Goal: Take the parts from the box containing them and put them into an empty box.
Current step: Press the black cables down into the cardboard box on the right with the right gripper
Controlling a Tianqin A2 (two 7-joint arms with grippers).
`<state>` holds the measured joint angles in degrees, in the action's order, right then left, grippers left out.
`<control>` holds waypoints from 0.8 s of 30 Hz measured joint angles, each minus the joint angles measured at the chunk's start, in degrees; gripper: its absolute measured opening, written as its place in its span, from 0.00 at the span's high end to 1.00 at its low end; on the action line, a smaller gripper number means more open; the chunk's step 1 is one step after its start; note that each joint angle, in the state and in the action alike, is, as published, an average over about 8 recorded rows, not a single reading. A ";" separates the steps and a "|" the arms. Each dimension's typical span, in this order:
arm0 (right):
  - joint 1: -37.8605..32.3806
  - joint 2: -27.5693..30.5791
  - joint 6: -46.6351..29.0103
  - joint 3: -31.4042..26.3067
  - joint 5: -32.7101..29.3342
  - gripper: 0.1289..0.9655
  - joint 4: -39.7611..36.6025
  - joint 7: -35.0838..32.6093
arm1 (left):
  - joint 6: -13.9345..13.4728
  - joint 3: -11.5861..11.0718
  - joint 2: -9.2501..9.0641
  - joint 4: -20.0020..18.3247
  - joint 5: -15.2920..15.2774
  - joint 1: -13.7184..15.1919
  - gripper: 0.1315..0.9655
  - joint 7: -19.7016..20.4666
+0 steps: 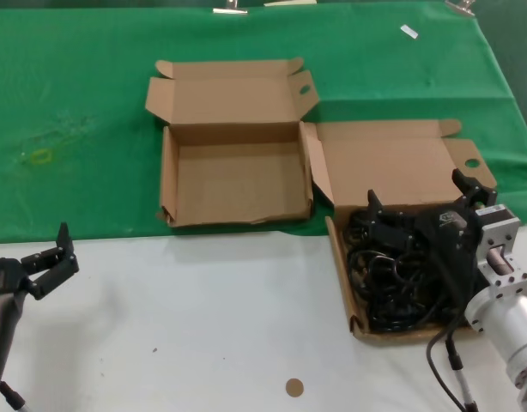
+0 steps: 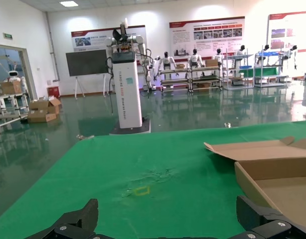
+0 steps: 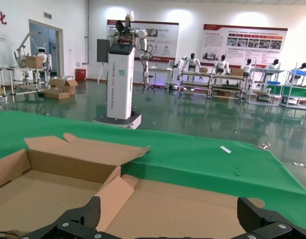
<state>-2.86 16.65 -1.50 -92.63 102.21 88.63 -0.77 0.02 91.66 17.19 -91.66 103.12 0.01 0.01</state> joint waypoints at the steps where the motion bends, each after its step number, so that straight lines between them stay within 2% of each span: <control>1: 0.00 0.00 0.00 0.00 0.00 0.00 0.00 0.00 | 0.00 0.00 0.00 0.00 0.00 0.00 0.00 0.00; 24: 0.00 0.00 0.00 0.00 0.00 0.00 0.00 0.00 | 0.00 0.00 0.00 0.00 0.00 0.00 0.00 0.00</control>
<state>-2.86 16.65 -1.50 -92.63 102.21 88.63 -0.77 0.02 91.66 17.19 -91.66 103.12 0.01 0.01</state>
